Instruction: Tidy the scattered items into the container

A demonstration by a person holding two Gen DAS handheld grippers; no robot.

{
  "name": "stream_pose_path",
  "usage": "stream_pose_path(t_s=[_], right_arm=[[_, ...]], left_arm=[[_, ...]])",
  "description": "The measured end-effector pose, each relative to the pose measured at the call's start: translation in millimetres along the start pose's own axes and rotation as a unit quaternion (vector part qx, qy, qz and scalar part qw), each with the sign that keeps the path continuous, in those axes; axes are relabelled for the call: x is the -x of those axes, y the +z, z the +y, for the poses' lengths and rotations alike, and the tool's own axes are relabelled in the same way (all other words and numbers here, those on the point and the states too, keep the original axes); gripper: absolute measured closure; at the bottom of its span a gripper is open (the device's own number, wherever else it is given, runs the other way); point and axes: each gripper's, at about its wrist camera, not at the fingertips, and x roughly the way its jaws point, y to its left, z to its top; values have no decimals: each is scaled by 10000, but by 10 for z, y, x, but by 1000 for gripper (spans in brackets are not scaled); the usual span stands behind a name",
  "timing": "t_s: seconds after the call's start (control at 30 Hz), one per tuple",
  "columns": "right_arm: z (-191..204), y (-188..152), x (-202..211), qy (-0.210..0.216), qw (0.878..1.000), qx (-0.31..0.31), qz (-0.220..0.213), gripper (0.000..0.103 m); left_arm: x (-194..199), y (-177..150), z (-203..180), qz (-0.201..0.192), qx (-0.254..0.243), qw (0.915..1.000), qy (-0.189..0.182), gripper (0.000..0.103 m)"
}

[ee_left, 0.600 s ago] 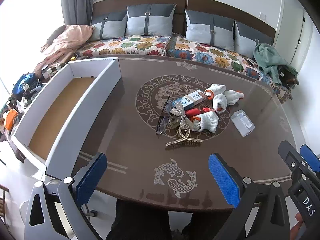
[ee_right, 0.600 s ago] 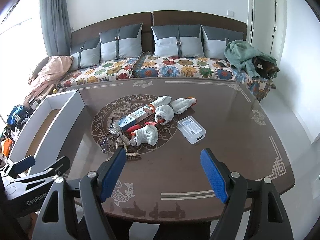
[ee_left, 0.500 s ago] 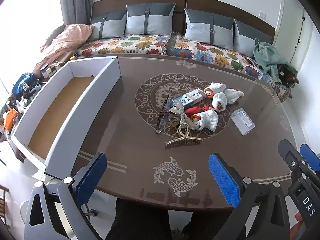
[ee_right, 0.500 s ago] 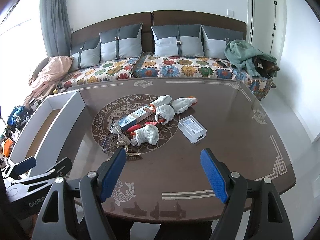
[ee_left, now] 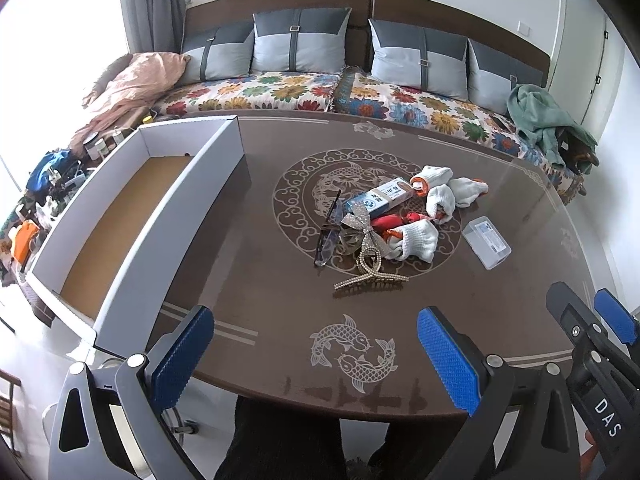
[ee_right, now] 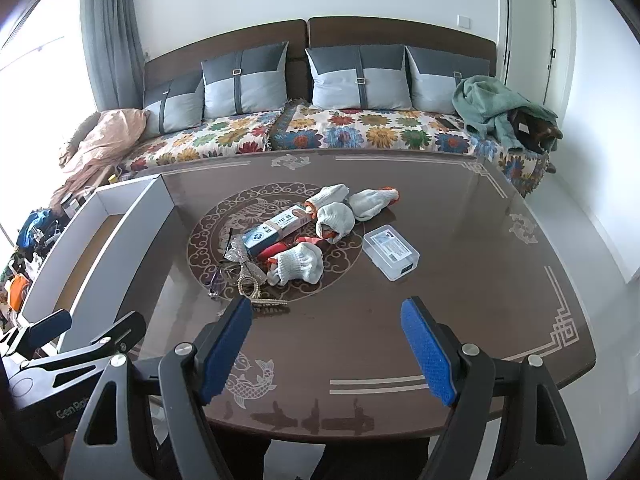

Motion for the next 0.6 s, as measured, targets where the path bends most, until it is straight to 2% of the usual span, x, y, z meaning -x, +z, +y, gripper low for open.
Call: stream_pose_path(t_s=[0.6], right_arm=[[42, -38, 0, 44, 10000, 18, 26, 25]], left_arm=[[31, -11, -18, 7, -99, 9999, 43, 0]])
